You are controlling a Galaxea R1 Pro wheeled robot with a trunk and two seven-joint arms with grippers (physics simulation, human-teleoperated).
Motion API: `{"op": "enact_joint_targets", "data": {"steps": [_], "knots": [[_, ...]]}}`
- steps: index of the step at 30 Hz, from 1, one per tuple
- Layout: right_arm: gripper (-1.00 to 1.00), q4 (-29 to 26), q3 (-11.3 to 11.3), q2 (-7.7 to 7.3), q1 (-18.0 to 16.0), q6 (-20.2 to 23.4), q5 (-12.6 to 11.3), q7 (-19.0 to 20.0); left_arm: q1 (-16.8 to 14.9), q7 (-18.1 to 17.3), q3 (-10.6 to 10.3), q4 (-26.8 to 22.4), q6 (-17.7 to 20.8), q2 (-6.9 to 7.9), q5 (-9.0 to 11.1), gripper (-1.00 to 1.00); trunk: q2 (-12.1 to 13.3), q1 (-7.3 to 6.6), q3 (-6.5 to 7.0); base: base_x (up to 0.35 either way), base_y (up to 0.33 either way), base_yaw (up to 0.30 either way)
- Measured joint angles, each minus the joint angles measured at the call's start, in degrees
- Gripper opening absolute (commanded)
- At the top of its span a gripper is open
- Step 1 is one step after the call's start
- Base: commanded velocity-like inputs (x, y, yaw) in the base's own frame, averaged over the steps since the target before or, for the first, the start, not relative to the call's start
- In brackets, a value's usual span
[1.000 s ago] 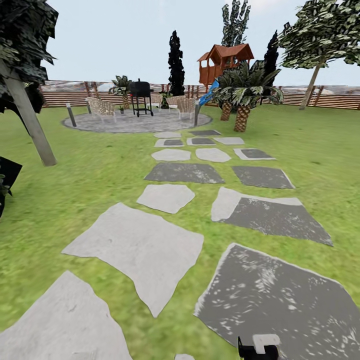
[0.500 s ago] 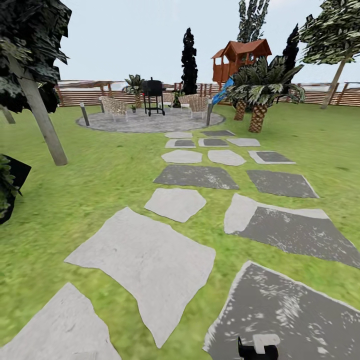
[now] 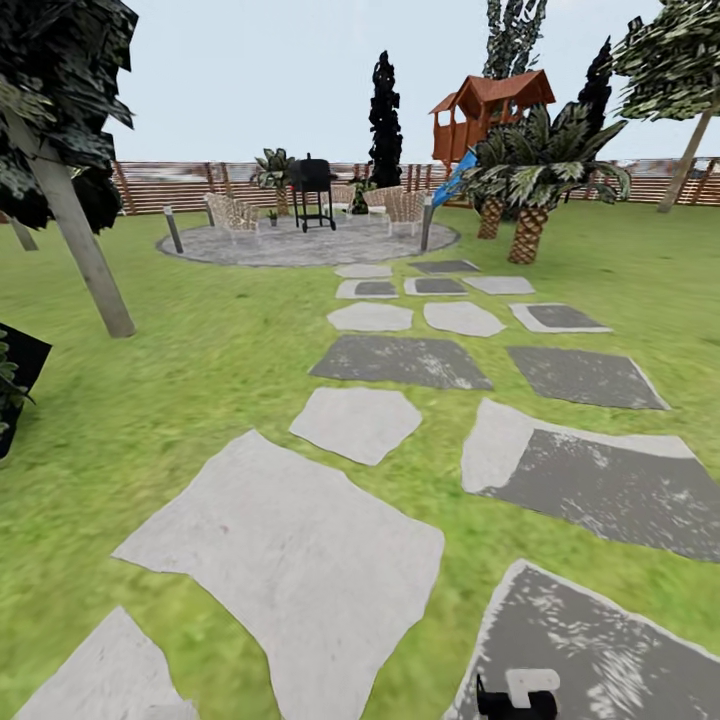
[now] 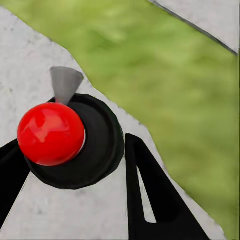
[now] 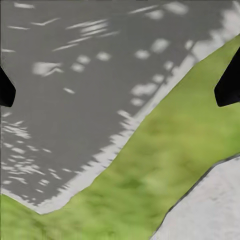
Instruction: Pick up the pesticide atomizer in the garden and spray insectifuge to fully cover both potted plants in the garden.
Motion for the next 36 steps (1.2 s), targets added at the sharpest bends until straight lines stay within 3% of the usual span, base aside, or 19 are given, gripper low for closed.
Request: {"op": "enact_joint_targets", "data": {"steps": [21,36], "knots": [[1.0,0.02,0.02,0.29,-0.01,0.04,0.06,0.02,0.01,0.04,0.01,-0.02,0.0,0.03,0.07,-1.0,0.0,0.0,0.93,0.341,0.0,0.198],[1.0,0.1,-0.01,0.29,0.07,0.21,-0.03,0.29,0.08,0.04,0.0,0.0,0.01,0.04,0.07,-1.0,0.0,0.0,1.05,0.341,-0.055,0.022]]}}
